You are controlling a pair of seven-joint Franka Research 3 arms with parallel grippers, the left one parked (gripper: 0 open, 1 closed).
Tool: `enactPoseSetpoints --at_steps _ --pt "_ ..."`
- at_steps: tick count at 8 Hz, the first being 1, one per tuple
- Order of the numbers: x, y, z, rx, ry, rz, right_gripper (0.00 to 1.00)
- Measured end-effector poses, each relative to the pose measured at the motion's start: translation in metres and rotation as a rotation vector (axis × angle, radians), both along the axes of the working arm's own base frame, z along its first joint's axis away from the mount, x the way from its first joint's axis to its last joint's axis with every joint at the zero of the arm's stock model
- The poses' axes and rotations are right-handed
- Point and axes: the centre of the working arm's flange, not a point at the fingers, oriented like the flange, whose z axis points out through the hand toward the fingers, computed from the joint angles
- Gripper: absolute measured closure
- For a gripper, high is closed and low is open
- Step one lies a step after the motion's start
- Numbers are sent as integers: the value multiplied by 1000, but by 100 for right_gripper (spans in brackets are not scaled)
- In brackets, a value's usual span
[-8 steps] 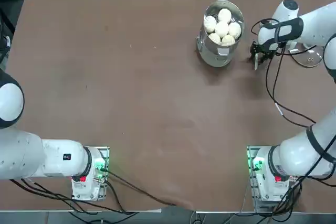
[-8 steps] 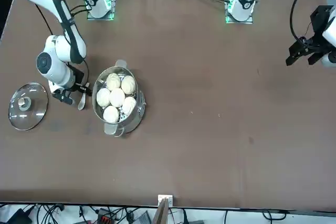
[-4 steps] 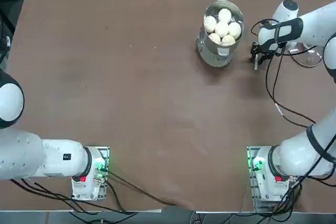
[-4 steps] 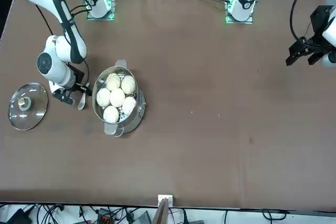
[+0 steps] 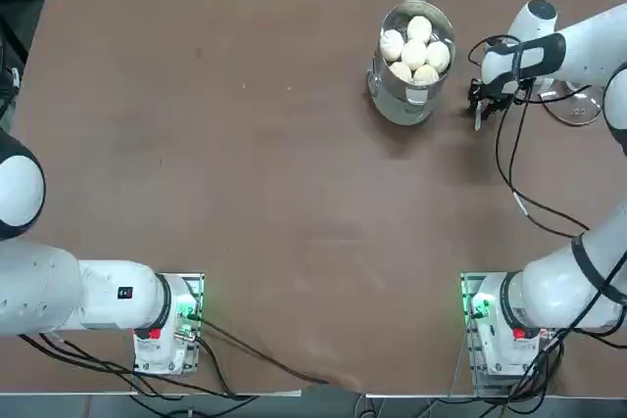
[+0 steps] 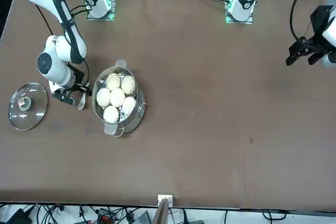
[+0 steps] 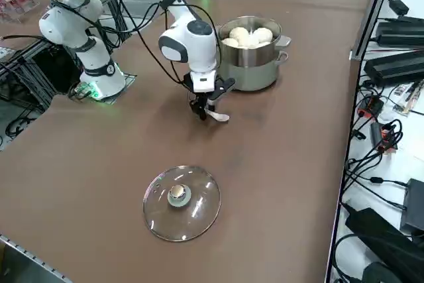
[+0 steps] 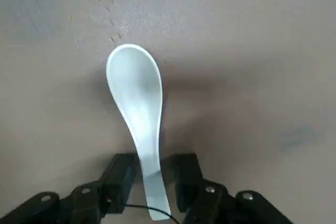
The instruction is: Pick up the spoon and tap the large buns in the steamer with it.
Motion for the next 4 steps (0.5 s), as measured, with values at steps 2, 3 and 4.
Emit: enactPoseSetpoints --at_steps 2,3,4 --pt "0 0 0 0 -1 0 54" --pt "0 1 1 0 -2 1 57" --pt "0 1 1 1 -3 2 60"
